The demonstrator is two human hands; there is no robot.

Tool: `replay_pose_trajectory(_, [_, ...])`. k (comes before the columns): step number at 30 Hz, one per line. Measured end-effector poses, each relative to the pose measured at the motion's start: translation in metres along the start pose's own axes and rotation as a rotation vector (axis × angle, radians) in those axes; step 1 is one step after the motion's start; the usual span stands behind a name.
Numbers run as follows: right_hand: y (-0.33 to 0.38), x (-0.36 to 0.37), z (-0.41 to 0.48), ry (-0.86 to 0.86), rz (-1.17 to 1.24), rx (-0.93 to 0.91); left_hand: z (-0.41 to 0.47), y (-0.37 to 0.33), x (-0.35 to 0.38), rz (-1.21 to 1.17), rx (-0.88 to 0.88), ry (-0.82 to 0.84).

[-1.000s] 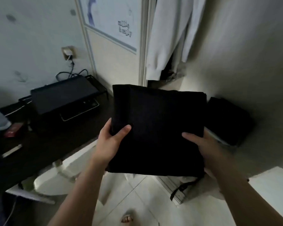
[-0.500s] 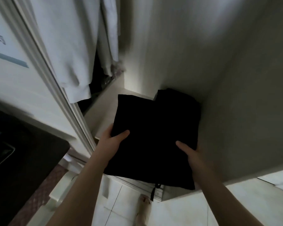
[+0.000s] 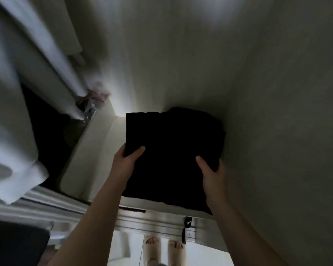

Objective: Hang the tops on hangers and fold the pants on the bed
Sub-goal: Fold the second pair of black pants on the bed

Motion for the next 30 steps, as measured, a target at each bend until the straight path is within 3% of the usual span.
replay_pose_trajectory(7, [0.021,-0.009,0.084,-0.236,-0.128,-0.058,0.101,0.015,0.064,-0.001,-0.054,0.192])
replay_pose_trajectory(13, [0.02,-0.004,0.178,-0.351,-0.326,-0.042,0.19,0.03,0.096,0.083,-0.034,0.151])
replay_pose_trajectory(17, [-0.007,0.001,0.224,-0.316,-0.631,0.155,0.232,0.044,0.1,0.471,0.013,0.022])
replay_pose_trajectory(19, [-0.017,0.006,0.226,-0.265,-0.842,0.13,0.229,0.036,0.102,0.814,0.249,-0.07])
replay_pose_trajectory(21, [-0.021,0.019,0.224,-0.241,-1.128,-0.051,0.219,0.037,0.121,1.068,0.572,0.038])
replay_pose_trajectory(23, [-0.03,0.035,0.227,-0.171,-1.357,-0.214,0.215,0.057,0.141,1.223,0.73,0.257])
replay_pose_trajectory(25, [-0.044,0.041,0.237,-0.128,-1.489,-0.235,0.222,0.083,0.15,1.334,0.69,0.352])
replay_pose_trajectory(30, [-0.07,0.037,0.281,-0.145,-1.569,-0.162,0.264,0.117,0.168,1.434,0.629,0.358])
Point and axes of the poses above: each hand's wrist, its own z-axis towards the middle knuckle, its own x-axis out of the palm, y = z × x, the point moved 6 cm from there along z, towards the middle knuckle, and after that the axes turned 8 degrees about -z, right-handed, at the moved point
